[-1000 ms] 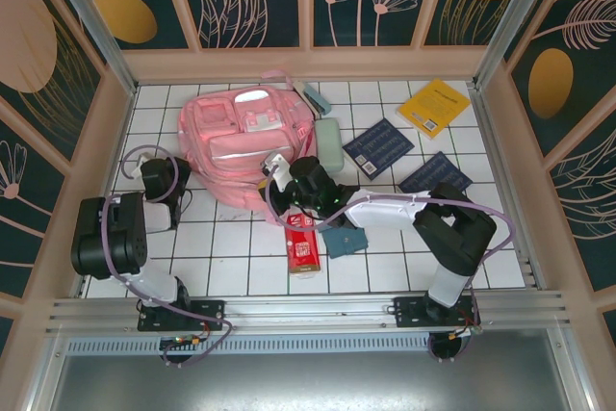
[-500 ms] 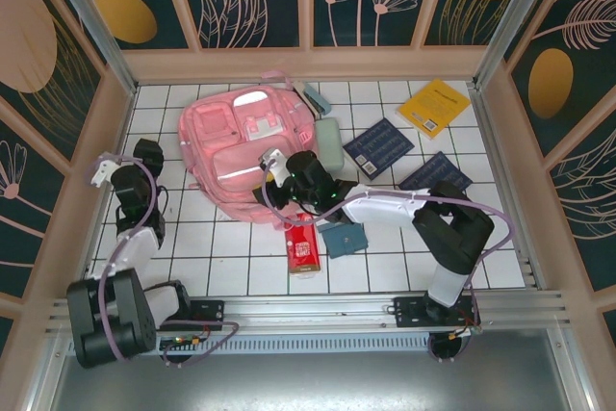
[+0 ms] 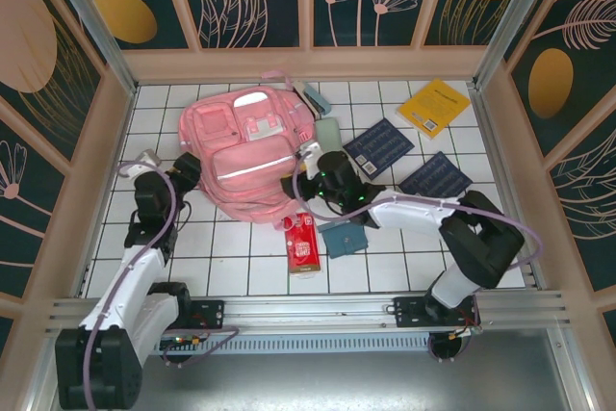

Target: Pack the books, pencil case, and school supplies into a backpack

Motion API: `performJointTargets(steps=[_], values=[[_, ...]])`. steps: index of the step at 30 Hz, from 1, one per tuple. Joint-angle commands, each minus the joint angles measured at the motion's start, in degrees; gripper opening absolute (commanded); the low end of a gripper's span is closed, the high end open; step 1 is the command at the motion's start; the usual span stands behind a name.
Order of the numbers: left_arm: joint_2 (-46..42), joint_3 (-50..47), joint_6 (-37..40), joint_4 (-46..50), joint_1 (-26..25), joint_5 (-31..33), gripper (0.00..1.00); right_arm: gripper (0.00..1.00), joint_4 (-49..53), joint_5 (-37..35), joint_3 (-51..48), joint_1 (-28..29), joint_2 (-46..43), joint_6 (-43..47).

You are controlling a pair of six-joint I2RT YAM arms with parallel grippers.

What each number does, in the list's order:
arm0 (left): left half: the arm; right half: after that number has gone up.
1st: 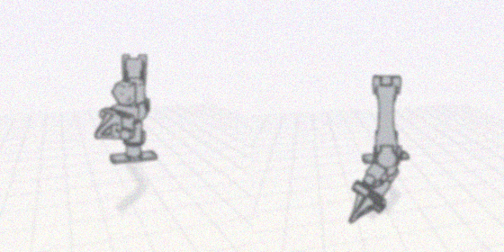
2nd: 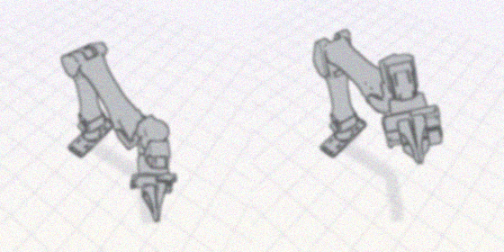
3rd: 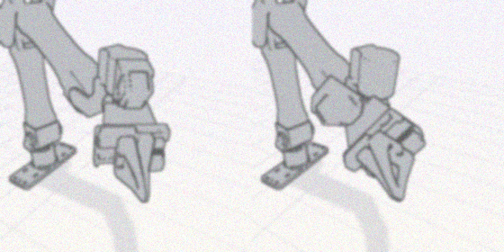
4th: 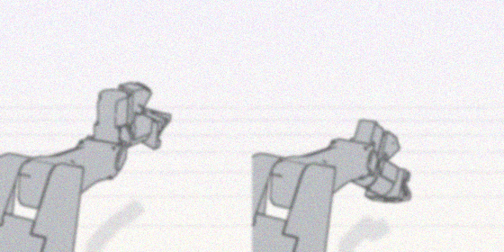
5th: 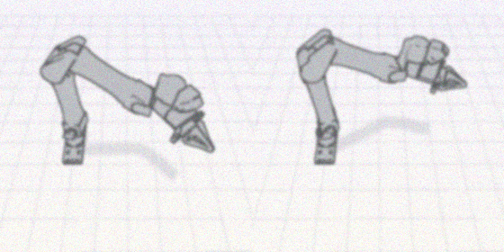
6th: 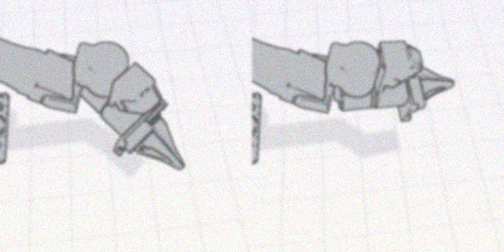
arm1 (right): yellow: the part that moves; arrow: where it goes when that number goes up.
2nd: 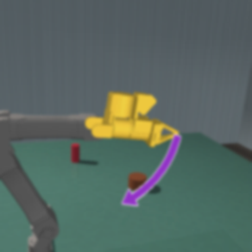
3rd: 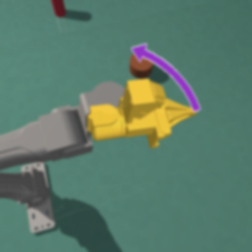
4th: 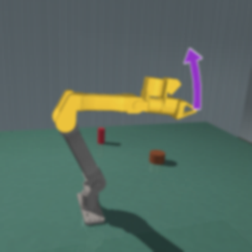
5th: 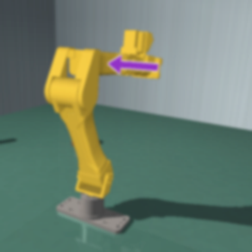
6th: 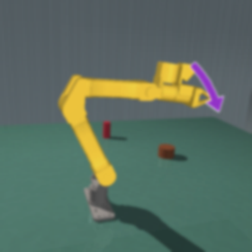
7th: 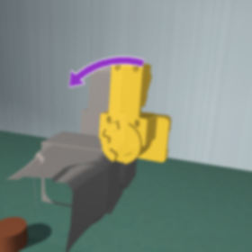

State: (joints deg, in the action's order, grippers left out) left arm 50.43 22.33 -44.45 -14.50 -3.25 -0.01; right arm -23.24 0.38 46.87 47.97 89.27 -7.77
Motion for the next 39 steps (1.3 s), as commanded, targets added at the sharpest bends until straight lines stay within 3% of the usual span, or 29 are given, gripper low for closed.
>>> performJointTargets(steps=[1,7,17,19,23,26,32,39], values=[[3.89,4.47,6.1,5.83,-6.47,1.17,0.64,0.64,-1.65,-3.04,-2.56,-2.73,-3.1,-5.1],[13.33,9.67,12.01,11.02,-18.38,5.48,0.63,0.64,5.19,-2.24,1.73,-4.76,1.65,-11.54],[24.63,17.19,17.24,14.76,-28.05,9.06,0.64,0.62,15.0,-5.25,9.69,-4.9,12.8,-17.43],[25.98,18.04,18.05,15.5,-29.27,9.99,0.66,0.58,15.44,-6.81,7.95,-4.88,12.08,-17.79],[28.49,19.48,19.27,16.85,-31.7,11.6,0.65,0.39,15.37,-7.9,4.07,-4.99,10.93,-17.46],[30.73,21.1,20.4,18.36,-33.63,11.83,0.59,0.29,13.98,-7.97,2.3,-5.07,10.61,-17.49],[34.74,23.28,20.99,19.77,-36.42,14.27,0.6,0.27,9.09,-4.86,0.26,-5.07,10.41,-16.89],[39.79,27.18,26.71,21.86,-36.51,24.04,0.76,0.27,6.8,-1.79,-0.43,-5.07,10.45,-16.67]])
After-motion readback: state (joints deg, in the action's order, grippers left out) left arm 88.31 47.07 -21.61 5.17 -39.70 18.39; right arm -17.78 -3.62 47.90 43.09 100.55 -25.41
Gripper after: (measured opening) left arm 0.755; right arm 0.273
